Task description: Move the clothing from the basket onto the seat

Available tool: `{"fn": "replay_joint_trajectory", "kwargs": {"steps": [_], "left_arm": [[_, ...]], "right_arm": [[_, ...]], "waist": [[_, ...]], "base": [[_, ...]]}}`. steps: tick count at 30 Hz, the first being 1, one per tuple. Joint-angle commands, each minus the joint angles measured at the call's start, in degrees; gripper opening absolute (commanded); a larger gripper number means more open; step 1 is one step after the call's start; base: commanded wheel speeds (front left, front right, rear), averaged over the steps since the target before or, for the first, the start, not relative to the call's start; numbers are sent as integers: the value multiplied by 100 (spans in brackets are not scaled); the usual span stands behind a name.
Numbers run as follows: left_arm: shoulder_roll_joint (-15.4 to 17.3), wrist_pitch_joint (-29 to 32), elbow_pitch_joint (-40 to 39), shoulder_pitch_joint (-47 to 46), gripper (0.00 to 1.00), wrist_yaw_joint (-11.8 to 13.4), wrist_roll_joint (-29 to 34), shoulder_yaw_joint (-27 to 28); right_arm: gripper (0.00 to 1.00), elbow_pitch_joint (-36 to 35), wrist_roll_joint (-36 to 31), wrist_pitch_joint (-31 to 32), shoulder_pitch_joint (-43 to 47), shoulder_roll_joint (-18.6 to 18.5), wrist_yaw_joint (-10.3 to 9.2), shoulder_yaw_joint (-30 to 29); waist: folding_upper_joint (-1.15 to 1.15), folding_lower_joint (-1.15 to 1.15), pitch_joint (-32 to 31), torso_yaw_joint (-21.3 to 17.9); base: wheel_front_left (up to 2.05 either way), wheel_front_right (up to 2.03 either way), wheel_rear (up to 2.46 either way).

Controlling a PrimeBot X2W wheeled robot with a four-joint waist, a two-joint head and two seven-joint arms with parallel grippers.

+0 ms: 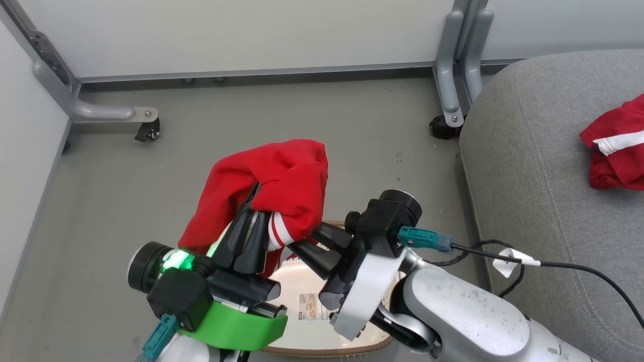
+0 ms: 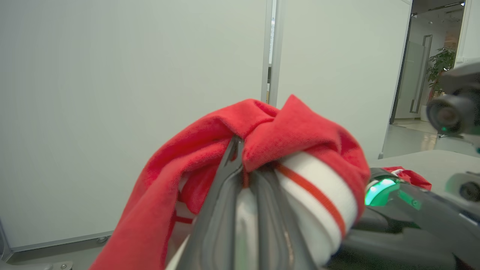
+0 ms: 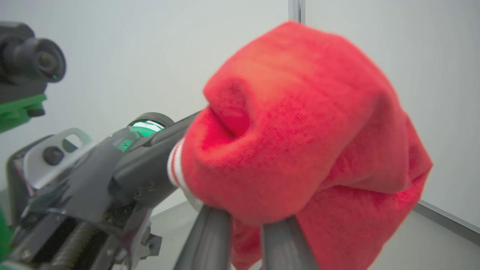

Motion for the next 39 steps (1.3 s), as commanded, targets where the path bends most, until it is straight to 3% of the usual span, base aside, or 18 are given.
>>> {"fn": "replay_joint_trajectory", "kwargs": {"steps": [1,2,13,24,39], "left_arm": [[26,22,51,13,62,31,12,37],[42,41,52,22,100,49,16,32],[423,478,-419,387,100,104,177,-24],[732,1033,-629,911,100,22,56,-421],[801,1143,-208,1020,100,32,-57,-645]], "right_arm": [[0,2,25,-77,-101,-15,2,-22],[0,15,5,-87,-97,-25,2,-41],[0,319,-174,-201,97,-124,2,-299],[0,738,-333,-321,273,-176,1,-597],[0,1047,-387,-425,313,-153,1,-723]], "waist": [[0,0,-10,7],[0,0,-18,13],[0,0,-110,80],[0,0,-157,159],[0,0,-91,120]], "base": [[0,0,0],[0,0,0],[0,0,0],[0,0,0],[0,0,0]]}}
